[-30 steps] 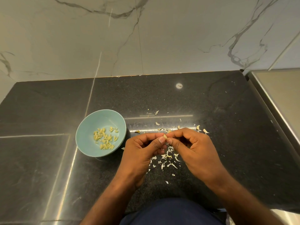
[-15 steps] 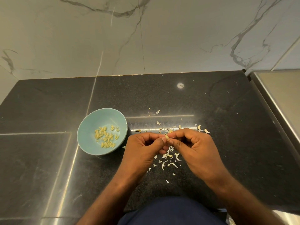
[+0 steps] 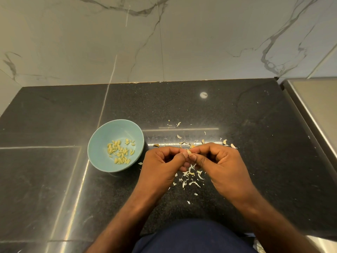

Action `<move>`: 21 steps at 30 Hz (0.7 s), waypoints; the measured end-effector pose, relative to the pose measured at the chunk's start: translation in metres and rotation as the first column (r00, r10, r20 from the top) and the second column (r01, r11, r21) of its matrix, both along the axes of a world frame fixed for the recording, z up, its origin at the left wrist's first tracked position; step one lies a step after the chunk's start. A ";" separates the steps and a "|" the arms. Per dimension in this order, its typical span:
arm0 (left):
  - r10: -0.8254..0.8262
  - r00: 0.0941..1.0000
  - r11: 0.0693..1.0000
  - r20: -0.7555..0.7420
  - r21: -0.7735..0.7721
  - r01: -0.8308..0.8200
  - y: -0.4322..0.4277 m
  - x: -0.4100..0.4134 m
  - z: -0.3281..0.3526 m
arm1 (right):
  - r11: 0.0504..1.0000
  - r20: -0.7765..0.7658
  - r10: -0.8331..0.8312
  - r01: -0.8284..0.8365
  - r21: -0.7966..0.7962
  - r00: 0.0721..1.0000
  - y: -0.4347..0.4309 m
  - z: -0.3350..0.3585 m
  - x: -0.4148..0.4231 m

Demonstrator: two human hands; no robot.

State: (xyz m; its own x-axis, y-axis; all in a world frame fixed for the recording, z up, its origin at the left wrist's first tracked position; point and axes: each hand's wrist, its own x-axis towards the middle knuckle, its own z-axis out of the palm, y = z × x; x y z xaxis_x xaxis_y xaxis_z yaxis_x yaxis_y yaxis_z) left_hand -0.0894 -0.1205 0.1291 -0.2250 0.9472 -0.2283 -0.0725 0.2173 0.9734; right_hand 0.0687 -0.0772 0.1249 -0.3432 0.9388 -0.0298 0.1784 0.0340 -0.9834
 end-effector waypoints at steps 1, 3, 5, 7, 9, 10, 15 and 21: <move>-0.006 1.000 1.000 0.017 -0.005 0.007 0.000 0.000 0.000 | 1.000 -0.002 0.003 -0.003 -0.003 1.000 0.000 0.000 0.000; -0.016 0.999 1.000 0.034 -0.011 0.017 0.000 -0.002 0.001 | 1.000 -0.003 0.013 -0.013 -0.003 1.000 0.000 0.000 0.001; -0.030 0.999 0.999 0.036 -0.013 0.030 0.000 -0.003 0.000 | 1.000 0.005 0.028 -0.028 0.005 1.000 0.001 0.000 0.001; -0.048 0.998 0.999 0.032 -0.011 0.048 0.000 -0.005 0.001 | 0.999 0.010 0.033 -0.033 0.006 0.999 0.001 -0.001 0.001; -0.060 0.998 0.998 0.023 -0.007 0.061 0.000 -0.005 0.002 | 1.000 0.008 0.030 -0.030 0.007 1.000 0.001 -0.002 0.000; -0.063 0.998 0.998 0.017 -0.005 0.063 0.000 -0.005 0.003 | 1.000 0.010 0.027 -0.028 0.011 1.000 0.001 -0.002 0.000; -0.050 0.998 0.999 -0.049 0.001 0.050 -0.001 -0.002 0.002 | 1.000 0.009 0.028 -0.028 0.002 1.000 -0.001 -0.001 0.001; -0.008 0.998 1.000 -0.065 -0.010 0.008 0.000 0.000 0.000 | 0.999 0.006 0.030 -0.030 -0.017 1.000 -0.002 -0.001 -0.002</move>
State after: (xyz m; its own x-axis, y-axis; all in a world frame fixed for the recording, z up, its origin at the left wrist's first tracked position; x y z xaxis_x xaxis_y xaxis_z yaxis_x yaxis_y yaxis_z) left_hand -0.0893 -0.1205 0.1286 -0.2319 0.9470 -0.2223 -0.0073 0.2269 0.9739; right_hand 0.0672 -0.0793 0.1240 -0.3710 0.9274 -0.0475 0.1836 0.0232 -0.9827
